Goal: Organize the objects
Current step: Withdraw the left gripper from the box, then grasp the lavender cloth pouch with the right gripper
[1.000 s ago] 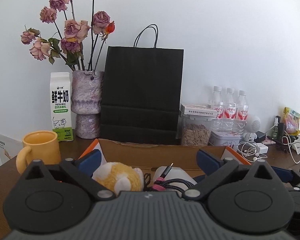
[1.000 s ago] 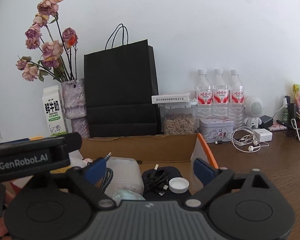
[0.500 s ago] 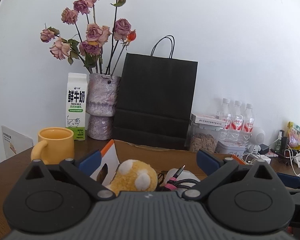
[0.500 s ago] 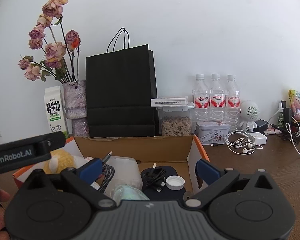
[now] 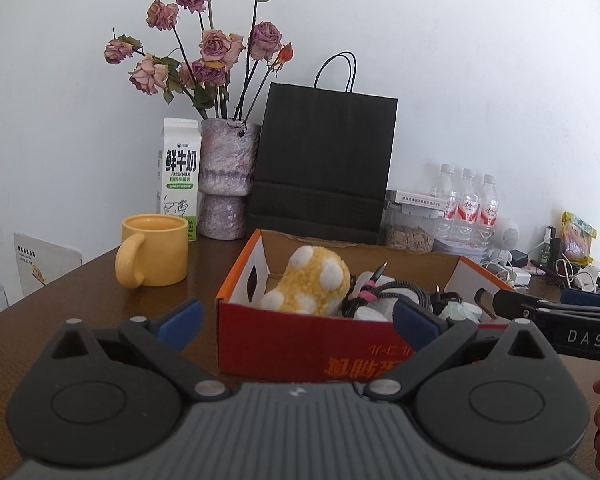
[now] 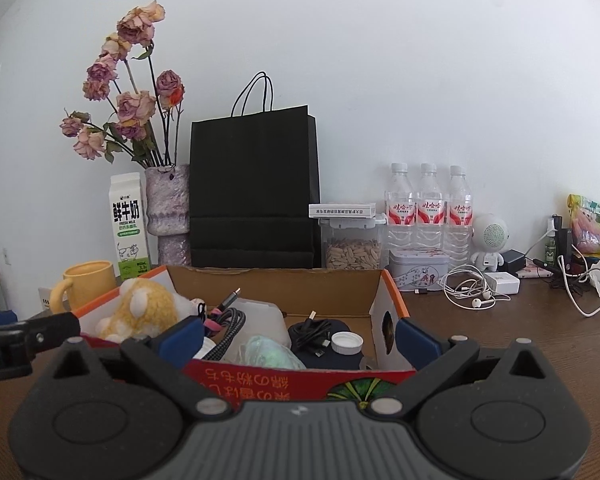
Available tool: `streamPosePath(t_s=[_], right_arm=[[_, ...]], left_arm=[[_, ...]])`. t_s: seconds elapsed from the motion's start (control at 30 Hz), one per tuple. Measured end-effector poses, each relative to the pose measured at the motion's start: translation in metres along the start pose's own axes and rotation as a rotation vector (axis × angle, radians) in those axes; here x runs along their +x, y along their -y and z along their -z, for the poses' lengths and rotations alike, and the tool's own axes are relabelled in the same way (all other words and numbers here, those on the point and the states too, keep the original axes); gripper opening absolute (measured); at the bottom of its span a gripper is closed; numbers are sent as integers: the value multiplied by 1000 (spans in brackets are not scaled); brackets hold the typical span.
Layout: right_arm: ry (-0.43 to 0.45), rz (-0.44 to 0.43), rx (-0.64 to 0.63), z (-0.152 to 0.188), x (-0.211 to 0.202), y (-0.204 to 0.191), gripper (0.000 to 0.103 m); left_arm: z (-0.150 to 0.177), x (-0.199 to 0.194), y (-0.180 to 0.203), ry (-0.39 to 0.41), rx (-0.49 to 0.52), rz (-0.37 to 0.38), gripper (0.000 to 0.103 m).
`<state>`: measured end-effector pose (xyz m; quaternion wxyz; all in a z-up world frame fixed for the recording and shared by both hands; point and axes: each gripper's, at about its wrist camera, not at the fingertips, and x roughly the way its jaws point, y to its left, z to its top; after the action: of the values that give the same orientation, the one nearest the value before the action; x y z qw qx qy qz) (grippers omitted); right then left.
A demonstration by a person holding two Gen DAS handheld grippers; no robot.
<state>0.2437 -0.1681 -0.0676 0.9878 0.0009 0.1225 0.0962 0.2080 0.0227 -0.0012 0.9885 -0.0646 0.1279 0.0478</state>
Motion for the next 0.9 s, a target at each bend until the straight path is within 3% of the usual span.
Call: streamPosePath(t_s=[0.23,0.43,0.67,0.73,0.77,0.8,0.9], right_arm=[[-19,-17,-41,20,-32,-7,102],[-37,-105,-85,21,-44,-23,102],[-233,-142,-156,20,7,-65,101],[-283,-129,-180,23,21,-73,95],[-308,-127,-192,26,26,-75,80],[-323,-132,-192,28,28,-75,51],[-284,-148,-167,30,14,-70,37]], left_arm=[[14,-21,-14,-76,-15,7,103],[25,-35,-18,-141,46,9,103],[30,-31,-42,-229,-59,50,103],[30,-31,-43,-232,-63,51,103],[31,-31,-43,-234,-63,52,103],[31,-31,-43,-238,-65,55,103],[31,-29,-45,-250,-78,58,103]])
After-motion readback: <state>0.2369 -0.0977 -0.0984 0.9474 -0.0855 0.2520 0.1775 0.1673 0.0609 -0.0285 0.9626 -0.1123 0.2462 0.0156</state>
